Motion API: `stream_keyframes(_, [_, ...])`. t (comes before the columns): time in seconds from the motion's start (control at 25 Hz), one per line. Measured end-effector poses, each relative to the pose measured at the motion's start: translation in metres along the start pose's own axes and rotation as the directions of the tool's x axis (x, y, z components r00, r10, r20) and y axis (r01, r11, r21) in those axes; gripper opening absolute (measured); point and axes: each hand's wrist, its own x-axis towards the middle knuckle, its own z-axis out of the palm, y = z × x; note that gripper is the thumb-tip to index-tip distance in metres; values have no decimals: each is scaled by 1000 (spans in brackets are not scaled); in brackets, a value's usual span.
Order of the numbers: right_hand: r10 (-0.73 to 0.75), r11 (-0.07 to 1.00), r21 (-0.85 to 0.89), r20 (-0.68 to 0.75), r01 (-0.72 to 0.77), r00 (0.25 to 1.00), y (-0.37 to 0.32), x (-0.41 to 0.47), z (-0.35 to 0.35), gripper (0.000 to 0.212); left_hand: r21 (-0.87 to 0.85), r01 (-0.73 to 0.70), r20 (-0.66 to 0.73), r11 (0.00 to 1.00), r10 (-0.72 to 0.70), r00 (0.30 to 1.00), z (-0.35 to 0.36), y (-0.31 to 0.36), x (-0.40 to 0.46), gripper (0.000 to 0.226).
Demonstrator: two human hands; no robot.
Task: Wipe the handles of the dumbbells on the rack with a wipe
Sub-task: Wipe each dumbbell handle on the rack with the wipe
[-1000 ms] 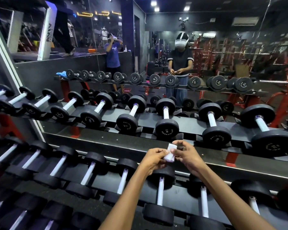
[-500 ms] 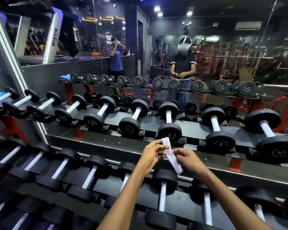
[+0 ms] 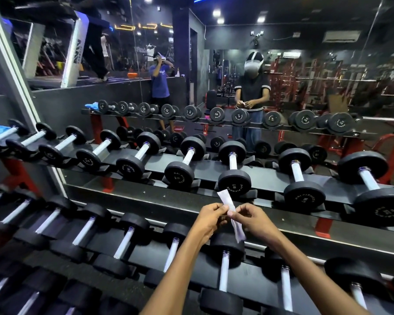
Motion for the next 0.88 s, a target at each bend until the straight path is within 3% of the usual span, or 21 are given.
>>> stream_keyframes(0.12, [-1, 1000, 22, -70, 2, 998, 1, 1, 1, 12, 64, -41, -15, 997, 42, 999, -2, 0, 0, 23])
stream_keyframes(0.2, [93, 978, 194, -112, -70, 989, 0, 1, 0, 15, 62, -30, -31, 998, 32, 999, -5, 0, 0, 24])
stream_keyframes(0.32, [209, 887, 422, -5, -188, 978, 0, -1, 1, 16, 31, 11, -46, 999, -10, 999, -8, 0, 2, 22])
stream_keyframes(0.48, [192, 891, 414, 24, -185, 981, -1, -4, 0, 16, 27, 26, 15, 999, -27, 1000, -9, -2, -2, 7])
stream_keyframes(0.6, [199, 854, 478, 65, -205, 978, -5, -9, -5, 22, 62, -56, 63, 997, 52, 997, -12, -8, -2, 19])
stream_keyframes(0.72, [233, 793, 552, 116, -258, 965, -8, -8, -8, 22, 76, -124, 36, 989, 121, 992, -12, -8, -2, 23])
stream_keyframes(0.88, [243, 781, 575, 79, -243, 967, -8, -6, -8, 30, 68, -135, -23, 988, 137, 990, -8, -5, -3, 39])
